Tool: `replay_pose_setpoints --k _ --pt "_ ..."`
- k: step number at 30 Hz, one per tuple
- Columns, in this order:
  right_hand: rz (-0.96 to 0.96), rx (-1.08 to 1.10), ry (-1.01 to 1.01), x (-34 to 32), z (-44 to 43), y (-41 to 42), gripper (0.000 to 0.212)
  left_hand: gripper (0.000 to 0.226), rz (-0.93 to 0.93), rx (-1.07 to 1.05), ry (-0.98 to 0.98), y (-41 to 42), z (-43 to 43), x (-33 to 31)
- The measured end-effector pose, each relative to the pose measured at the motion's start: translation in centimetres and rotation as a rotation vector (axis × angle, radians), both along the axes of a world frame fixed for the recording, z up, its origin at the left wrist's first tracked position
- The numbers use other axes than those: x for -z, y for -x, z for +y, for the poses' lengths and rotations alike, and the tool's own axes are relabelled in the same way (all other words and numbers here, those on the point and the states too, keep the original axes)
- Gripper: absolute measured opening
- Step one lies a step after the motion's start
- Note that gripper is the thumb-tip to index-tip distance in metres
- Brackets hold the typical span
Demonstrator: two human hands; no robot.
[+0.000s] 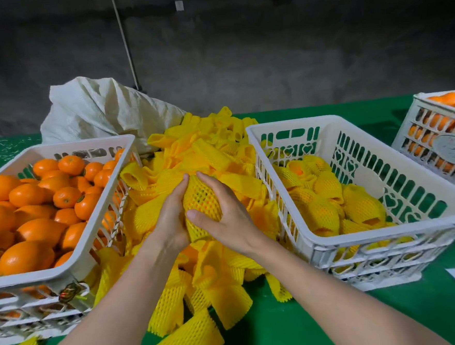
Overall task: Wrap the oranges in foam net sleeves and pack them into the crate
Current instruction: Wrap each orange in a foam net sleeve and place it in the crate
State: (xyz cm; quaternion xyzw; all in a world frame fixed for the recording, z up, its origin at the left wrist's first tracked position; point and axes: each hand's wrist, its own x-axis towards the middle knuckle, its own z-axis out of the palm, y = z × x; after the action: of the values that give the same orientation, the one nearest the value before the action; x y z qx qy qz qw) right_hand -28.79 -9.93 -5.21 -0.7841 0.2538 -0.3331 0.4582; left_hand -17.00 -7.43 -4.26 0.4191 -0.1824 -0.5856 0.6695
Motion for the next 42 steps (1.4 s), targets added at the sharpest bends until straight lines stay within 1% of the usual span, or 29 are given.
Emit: replay_pose_setpoints --k 4,7,11,12,14,16,17,19,21,22,24,25,27,29,32,34,35,36,38,40,42 --pt "0.006 0.032 0.006 -0.3 -0.6 0.9 0.071 0.034 -0.117 -0.090 -0.052 0.9 -0.7 -0.2" --pt "-0.054 0.099 0.030 -0.6 -1.4 2.0 0.068 0.032 -0.219 -0.161 -0.057 2.5 -1.5 -0.5" --pt "-0.175 0.155 0.022 -1.3 -3.1 4.2 0.059 0.036 -0.471 -0.210 -0.058 5.4 -2.9 -1.5" --pt "-0.217 0.156 0.000 -1.6 -3.5 4.7 0.056 0.038 -0.487 -0.226 -0.043 6.1 -3.5 -1.8" --pt "-0.282 0.180 -0.034 -2.2 -4.8 5.7 0.051 0.039 -0.434 -0.241 0.031 7.6 -4.4 -2.7" --pt "-0.335 0.265 -0.037 -2.8 -6.8 7.0 0.049 0.042 -0.413 -0.301 0.069 9.3 -5.8 -2.8" --pt "-0.356 0.318 -0.049 -2.9 -7.9 7.8 0.049 0.041 -0.470 -0.343 0.072 10.1 -6.4 -2.6" --pt "-0.341 0.430 -0.070 -3.1 -10.4 9.3 0.049 0.034 -0.658 -0.406 0.075 11.9 -7.9 -1.7" --pt "-0.250 0.514 -0.051 -3.0 -12.7 10.6 0.051 0.030 -0.896 -0.408 0.100 13.2 -9.3 -0.6" --pt "-0.187 0.540 -0.031 -2.9 -13.9 11.2 0.053 0.031 -1.033 -0.377 0.136 13.8 -10.0 -0.2" --pt "-0.016 0.591 0.032 -2.6 -16.5 12.6 0.055 0.037 -1.309 -0.229 0.219 15.1 -11.5 0.6" --pt "0.106 0.607 0.068 -2.5 -17.9 13.3 0.055 0.044 -1.433 -0.123 0.220 15.6 -12.1 1.1" --pt "0.396 0.586 0.117 -2.0 -20.2 14.4 0.059 0.057 -1.648 0.061 0.113 16.2 -13.0 2.0" --pt "0.661 0.527 0.148 -1.1 -21.9 15.0 0.064 0.061 -1.778 0.152 0.021 16.2 -13.3 2.4" --pt "0.911 0.495 0.194 1.3 -22.8 15.0 0.079 0.054 -1.871 0.200 0.038 16.1 -13.1 2.7" --pt "0.988 0.470 0.203 2.6 -22.9 15.0 0.090 0.051 -1.885 0.204 0.057 16.0 -12.9 2.7" --pt "0.995 0.442 0.182 2.9 -23.0 15.0 0.093 0.048 -1.875 0.201 0.062 16.0 -12.9 2.7" --pt "0.987 0.410 0.153 3.1 -23.0 15.0 0.093 0.045 -1.862 0.199 0.064 16.0 -12.9 2.8" --pt "0.996 0.346 0.125 3.3 -23.1 14.8 0.084 0.039 -1.836 0.185 0.067 16.0 -12.9 2.8" --pt "1.070 0.306 0.133 3.4 -22.8 14.6 0.078 0.034 -1.798 0.160 0.081 15.9 -12.8 2.9" --pt "1.132 0.317 0.144 3.4 -22.3 14.4 0.076 0.029 -1.725 0.139 0.109 15.9 -12.5 2.9"
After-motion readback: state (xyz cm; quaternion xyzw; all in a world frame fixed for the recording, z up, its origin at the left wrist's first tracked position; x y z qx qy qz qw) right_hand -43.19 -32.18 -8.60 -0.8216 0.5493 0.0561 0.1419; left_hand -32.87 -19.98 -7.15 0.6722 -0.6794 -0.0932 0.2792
